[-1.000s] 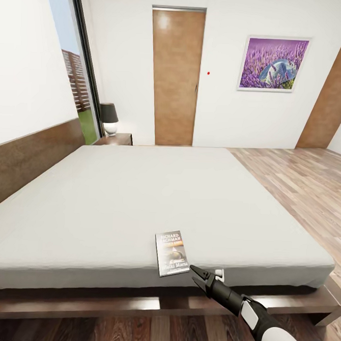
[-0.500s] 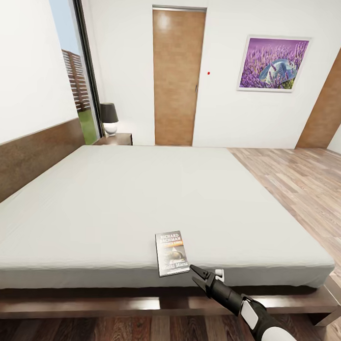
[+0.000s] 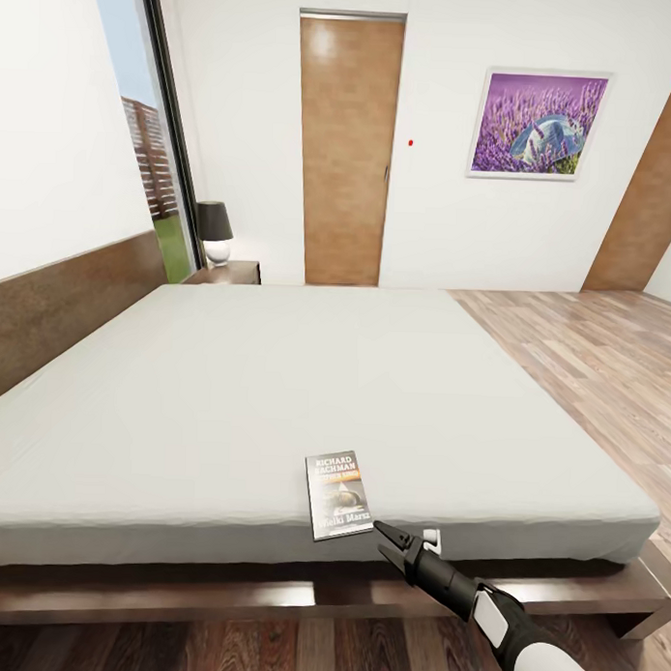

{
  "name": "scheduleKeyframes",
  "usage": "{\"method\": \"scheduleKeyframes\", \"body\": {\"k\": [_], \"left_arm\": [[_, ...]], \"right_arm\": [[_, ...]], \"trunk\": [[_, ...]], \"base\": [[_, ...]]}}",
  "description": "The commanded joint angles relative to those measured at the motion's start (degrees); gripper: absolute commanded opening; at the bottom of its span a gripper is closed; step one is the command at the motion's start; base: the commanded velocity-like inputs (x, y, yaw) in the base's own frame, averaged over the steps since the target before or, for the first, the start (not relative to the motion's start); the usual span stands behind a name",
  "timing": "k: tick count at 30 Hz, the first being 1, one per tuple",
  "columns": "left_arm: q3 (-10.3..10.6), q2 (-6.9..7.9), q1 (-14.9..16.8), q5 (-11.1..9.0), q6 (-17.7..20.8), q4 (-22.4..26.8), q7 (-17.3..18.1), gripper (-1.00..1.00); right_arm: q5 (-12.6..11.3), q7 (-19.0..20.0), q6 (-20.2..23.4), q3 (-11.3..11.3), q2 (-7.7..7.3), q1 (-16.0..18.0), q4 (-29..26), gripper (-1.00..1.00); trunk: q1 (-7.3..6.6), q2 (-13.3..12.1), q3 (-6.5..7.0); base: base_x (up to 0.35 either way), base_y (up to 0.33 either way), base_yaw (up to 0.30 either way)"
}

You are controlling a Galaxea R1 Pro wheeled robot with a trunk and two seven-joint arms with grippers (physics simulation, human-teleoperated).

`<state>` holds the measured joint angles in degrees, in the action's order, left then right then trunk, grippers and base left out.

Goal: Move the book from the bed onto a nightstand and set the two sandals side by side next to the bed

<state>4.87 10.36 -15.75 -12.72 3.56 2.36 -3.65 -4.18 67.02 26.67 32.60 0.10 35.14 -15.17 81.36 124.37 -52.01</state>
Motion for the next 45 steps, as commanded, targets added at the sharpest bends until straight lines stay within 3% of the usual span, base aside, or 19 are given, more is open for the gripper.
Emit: {"method": "scheduleKeyframes", "body": {"k": [1, 40, 45], "left_arm": [[0.5, 0.01, -0.1, -0.6, 0.4, 0.3, -0.2, 1.00], [0.5, 0.01, -0.1, -0.6, 0.3, 0.3, -0.2, 1.00], [0.5, 0.01, -0.1, -0.6, 0.3, 0.3, -0.2, 1.00]], "right_arm": [[-0.3, 0.0, 0.6, 0.0, 0.01, 0.0, 0.0, 1.00], [-0.4, -0.4, 0.6, 0.0, 0.18, 1.0, 0.0, 1.00], [-0.4, -0.4, 0.5, 0.0, 0.17, 1.1, 0.0, 1.00]], "trunk": [[-0.01, 0.0, -0.04], [-0.01, 0.0, -0.04], [1.09, 2.0, -0.94]], "base": [[0.000, 0.000, 0.000], [0.000, 0.000, 0.000], [0.000, 0.000, 0.000]]}}
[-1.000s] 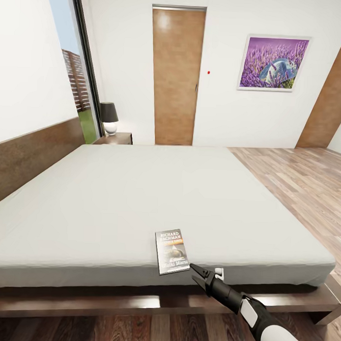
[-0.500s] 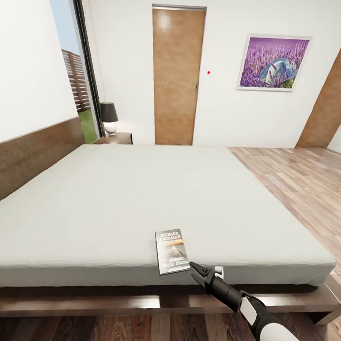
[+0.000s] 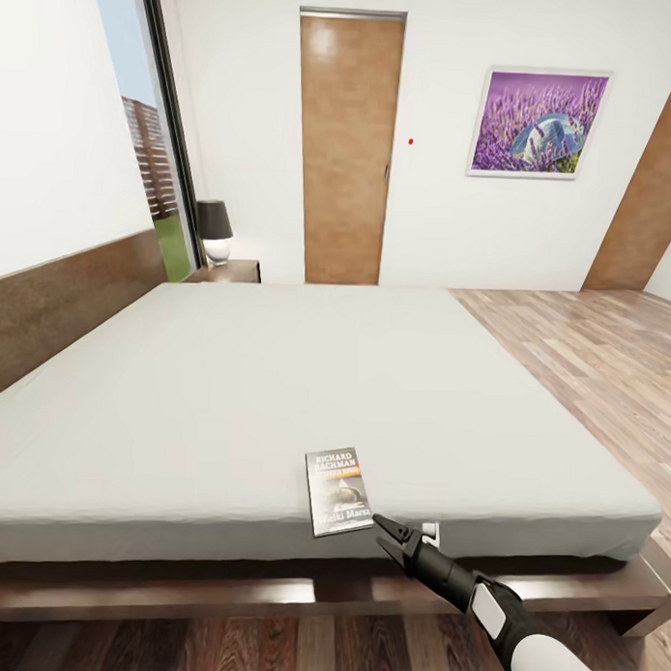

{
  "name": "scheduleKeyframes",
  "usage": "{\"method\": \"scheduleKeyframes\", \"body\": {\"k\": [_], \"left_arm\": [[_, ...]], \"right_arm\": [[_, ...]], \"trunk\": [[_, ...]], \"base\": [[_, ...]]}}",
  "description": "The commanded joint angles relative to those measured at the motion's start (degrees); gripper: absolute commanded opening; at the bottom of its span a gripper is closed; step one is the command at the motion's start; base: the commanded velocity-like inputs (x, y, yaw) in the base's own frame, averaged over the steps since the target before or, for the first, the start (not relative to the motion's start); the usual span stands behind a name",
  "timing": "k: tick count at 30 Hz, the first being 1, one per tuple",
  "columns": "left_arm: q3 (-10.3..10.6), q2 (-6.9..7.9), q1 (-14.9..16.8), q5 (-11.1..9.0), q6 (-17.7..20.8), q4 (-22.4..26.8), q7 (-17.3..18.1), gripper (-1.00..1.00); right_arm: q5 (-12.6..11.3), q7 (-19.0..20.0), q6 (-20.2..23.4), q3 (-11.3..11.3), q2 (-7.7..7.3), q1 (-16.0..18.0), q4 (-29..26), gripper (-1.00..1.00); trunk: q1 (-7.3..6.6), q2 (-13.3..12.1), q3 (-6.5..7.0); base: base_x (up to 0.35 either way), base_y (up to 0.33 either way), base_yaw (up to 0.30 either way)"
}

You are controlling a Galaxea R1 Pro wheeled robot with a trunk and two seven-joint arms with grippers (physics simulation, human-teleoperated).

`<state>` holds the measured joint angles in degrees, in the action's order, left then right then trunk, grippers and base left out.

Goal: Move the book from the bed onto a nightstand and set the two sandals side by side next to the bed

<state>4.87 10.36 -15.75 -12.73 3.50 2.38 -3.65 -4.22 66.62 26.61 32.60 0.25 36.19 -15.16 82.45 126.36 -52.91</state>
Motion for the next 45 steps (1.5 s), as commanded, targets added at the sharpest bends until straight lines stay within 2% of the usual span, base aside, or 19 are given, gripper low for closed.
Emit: {"method": "scheduleKeyframes", "body": {"k": [1, 3, 45], "left_arm": [[0.5, 0.01, -0.1, -0.6, 0.4, 0.3, -0.2, 1.00], [0.5, 0.01, -0.1, -0.6, 0.4, 0.2, -0.2, 1.00], [0.5, 0.01, -0.1, -0.6, 0.4, 0.3, -0.2, 1.00]], "right_arm": [[-0.4, 0.0, 0.6, 0.0, 0.01, 0.0, 0.0, 1.00], [-0.4, 0.0, 0.6, 0.0, 0.01, 0.0, 0.0, 1.00], [-0.3, -0.4, 0.6, 0.0, 0.51, 1.0, 0.0, 1.00]], "trunk": [[0.22, 0.4, -0.23], [0.66, 1.2, -0.58], [0.66, 1.2, -0.58]], "base": [[0.000, 0.000, 0.000], [0.000, 0.000, 0.000], [0.000, 0.000, 0.000]]}}
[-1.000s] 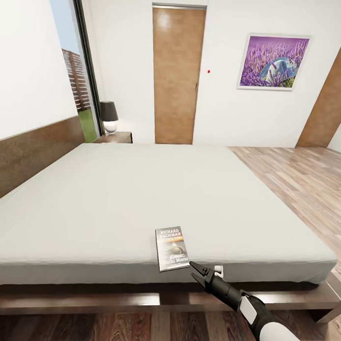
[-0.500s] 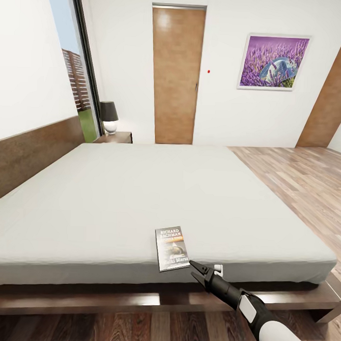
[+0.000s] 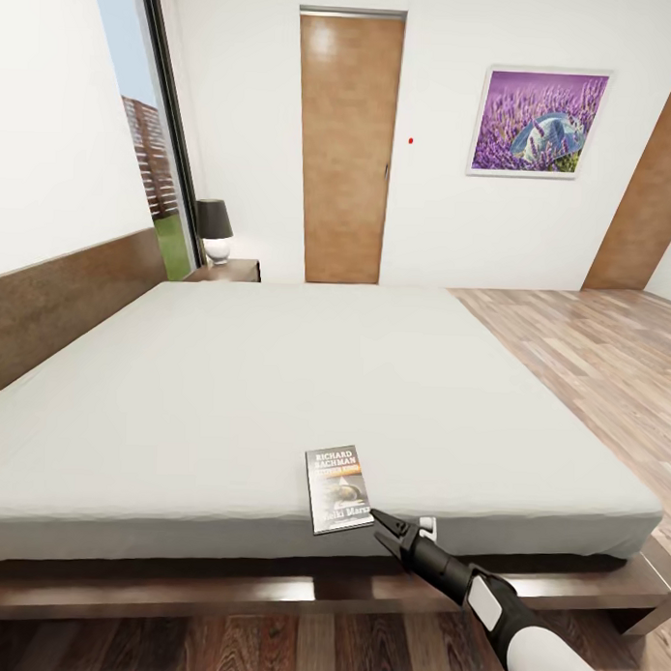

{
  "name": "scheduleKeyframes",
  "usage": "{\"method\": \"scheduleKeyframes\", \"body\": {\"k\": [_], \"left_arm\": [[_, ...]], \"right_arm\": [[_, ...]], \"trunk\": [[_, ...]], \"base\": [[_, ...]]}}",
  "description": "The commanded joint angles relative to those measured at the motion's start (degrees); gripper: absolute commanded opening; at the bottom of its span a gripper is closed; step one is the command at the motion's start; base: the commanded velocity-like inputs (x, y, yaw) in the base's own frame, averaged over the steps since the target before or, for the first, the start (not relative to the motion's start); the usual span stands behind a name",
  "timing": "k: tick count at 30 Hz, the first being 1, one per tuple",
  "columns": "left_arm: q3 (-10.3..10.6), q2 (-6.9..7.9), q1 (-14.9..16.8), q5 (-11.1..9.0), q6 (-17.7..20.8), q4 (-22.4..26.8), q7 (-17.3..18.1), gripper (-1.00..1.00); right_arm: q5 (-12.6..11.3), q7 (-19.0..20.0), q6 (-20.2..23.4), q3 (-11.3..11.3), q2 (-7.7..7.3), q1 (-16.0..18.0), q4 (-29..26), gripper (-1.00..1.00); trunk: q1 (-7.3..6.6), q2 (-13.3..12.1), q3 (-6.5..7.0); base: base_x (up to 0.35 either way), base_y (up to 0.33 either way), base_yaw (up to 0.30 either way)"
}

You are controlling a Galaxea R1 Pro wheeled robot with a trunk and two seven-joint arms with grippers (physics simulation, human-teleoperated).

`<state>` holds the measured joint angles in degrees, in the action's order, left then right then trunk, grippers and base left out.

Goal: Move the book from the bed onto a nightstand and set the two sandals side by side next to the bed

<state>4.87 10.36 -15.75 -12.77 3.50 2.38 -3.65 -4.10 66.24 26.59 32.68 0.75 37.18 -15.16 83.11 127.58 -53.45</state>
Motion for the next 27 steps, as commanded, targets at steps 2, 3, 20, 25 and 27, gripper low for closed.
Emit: {"method": "scheduleKeyframes", "body": {"k": [2, 3, 20, 25, 27], "left_arm": [[0.5, 0.01, -0.1, -0.6, 0.4, 0.3, -0.2, 1.00], [0.5, 0.01, -0.1, -0.5, 0.4, 0.3, -0.2, 1.00], [0.5, 0.00, -0.1, -0.6, 0.4, 0.2, -0.3, 1.00], [0.5, 0.01, -0.1, -0.5, 0.4, 0.2, -0.3, 1.00], [0.5, 0.01, -0.1, -0.5, 0.4, 0.2, -0.3, 1.00]], "right_arm": [[-0.4, -0.1, 0.6, -0.1, 0.04, 0.1, 0.0, 1.00], [-0.4, -0.2, 0.6, -0.1, 0.04, 0.2, 0.0, 1.00], [-0.4, -1.6, 0.5, -0.1, 0.15, 0.5, 0.0, 1.00], [-0.4, -1.6, 0.5, -0.1, 0.14, 0.5, 0.0, 1.00], [-0.4, -1.6, 0.5, -0.1, 0.13, 0.5, 0.0, 1.00]], "trunk": [[-0.01, 0.0, -0.04], [-0.01, 0.0, -0.04], [0.87, 1.6, -0.76], [1.31, 2.4, -1.12], [1.31, 2.4, -1.12]], "base": [[0.000, 0.000, 0.000], [0.000, 0.000, 0.000], [0.000, 0.000, 0.000], [0.000, 0.000, 0.000], [0.000, 0.000, 0.000]]}}
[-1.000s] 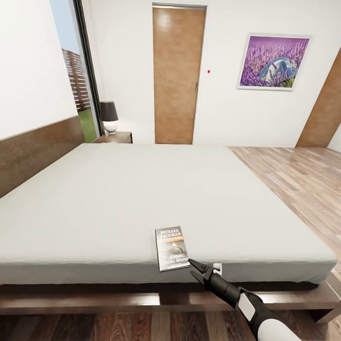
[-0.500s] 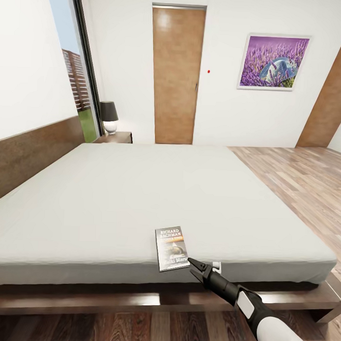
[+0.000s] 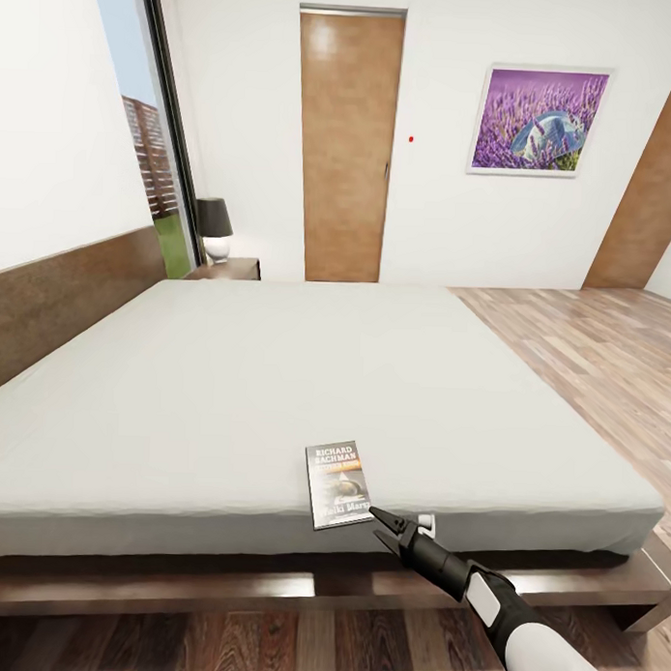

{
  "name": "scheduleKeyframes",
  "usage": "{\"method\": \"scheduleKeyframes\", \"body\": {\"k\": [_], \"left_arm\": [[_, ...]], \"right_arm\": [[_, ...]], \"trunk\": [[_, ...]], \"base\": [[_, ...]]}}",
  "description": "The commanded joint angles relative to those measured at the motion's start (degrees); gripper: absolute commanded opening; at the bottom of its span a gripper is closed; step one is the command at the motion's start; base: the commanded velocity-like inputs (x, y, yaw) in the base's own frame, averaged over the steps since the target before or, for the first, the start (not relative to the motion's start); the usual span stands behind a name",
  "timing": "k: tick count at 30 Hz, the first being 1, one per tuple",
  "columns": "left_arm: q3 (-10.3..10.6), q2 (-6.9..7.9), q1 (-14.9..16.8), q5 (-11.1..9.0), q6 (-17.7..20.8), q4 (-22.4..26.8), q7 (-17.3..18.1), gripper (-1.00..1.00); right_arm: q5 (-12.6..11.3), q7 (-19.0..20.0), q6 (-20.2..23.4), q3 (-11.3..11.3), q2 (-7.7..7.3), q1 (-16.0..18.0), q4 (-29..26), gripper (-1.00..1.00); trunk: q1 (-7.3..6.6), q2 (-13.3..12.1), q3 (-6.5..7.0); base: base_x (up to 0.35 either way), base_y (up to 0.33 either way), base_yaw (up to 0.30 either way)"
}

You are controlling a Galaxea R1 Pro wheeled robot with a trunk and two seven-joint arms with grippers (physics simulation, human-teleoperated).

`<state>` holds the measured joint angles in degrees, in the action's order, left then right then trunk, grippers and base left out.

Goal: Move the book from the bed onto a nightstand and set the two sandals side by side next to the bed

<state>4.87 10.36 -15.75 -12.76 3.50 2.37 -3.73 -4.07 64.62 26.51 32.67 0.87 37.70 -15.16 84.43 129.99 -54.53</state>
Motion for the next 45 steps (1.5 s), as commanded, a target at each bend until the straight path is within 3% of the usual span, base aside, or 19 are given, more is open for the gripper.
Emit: {"method": "scheduleKeyframes", "body": {"k": [1, 45], "left_arm": [[0.5, 0.01, -0.1, -0.6, 0.4, 0.2, -0.2, 1.00], [0.5, 0.02, -0.1, -0.5, 0.4, 0.3, -0.2, 1.00]], "right_arm": [[-0.4, 0.0, 0.6, -0.1, 0.01, 0.0, 0.0, 1.00], [-0.3, -0.4, 0.6, -0.1, 0.80, 1.3, -0.1, 1.00]], "trunk": [[-0.01, 0.0, -0.04], [-0.01, 0.0, -0.04]], "base": [[0.000, 0.000, 0.000], [0.000, 0.000, 0.000]]}}
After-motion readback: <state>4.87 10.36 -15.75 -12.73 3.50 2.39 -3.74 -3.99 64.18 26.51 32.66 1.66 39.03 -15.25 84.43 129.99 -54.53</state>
